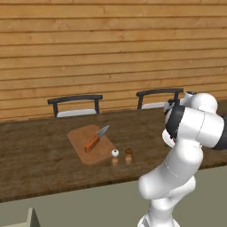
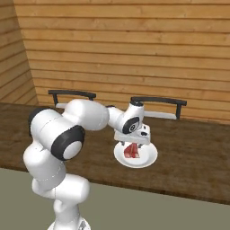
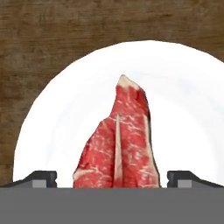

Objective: Pick up the knife from the drawer and place it on the cutting board. Then place the meat from the plate to the cutting board.

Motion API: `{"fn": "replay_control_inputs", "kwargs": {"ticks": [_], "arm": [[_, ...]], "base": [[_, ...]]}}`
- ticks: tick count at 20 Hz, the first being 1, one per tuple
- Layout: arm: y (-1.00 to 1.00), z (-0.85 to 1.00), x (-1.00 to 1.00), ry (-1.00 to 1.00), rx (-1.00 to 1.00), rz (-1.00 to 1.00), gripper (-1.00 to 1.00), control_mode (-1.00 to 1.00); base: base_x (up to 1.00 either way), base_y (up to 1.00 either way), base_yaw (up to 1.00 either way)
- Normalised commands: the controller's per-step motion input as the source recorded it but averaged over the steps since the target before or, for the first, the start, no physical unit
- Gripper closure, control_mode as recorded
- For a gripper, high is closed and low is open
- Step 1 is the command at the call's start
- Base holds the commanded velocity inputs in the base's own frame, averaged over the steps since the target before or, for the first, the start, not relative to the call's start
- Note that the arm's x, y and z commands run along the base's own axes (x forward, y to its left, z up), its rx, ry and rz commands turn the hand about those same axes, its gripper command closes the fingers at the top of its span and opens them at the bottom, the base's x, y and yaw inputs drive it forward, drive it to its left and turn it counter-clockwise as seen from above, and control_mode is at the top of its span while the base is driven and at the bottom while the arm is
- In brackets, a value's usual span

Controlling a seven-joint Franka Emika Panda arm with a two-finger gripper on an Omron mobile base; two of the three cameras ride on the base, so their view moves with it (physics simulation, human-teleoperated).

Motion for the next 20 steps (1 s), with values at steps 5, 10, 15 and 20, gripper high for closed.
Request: {"fn": "replay_control_inputs", "kwargs": {"ticks": [5,10,15,20], "arm": [[-0.31,-0.25,0.01,0.0,0.0,0.1,-1.0,-1.0],[0.03,-0.1,0.13,0.0,0.0,0.07,-1.0,-1.0],[0.2,0.0,0.01,0.0,0.0,0.03,-1.0,-1.0],[0.23,-0.01,0.0,0.02,0.0,0.02,-1.0,-1.0]], "base": [[0.0,0.0,0.0],[0.0,0.0,0.0],[0.0,0.0,0.0],[0.0,0.0,0.0]]}}
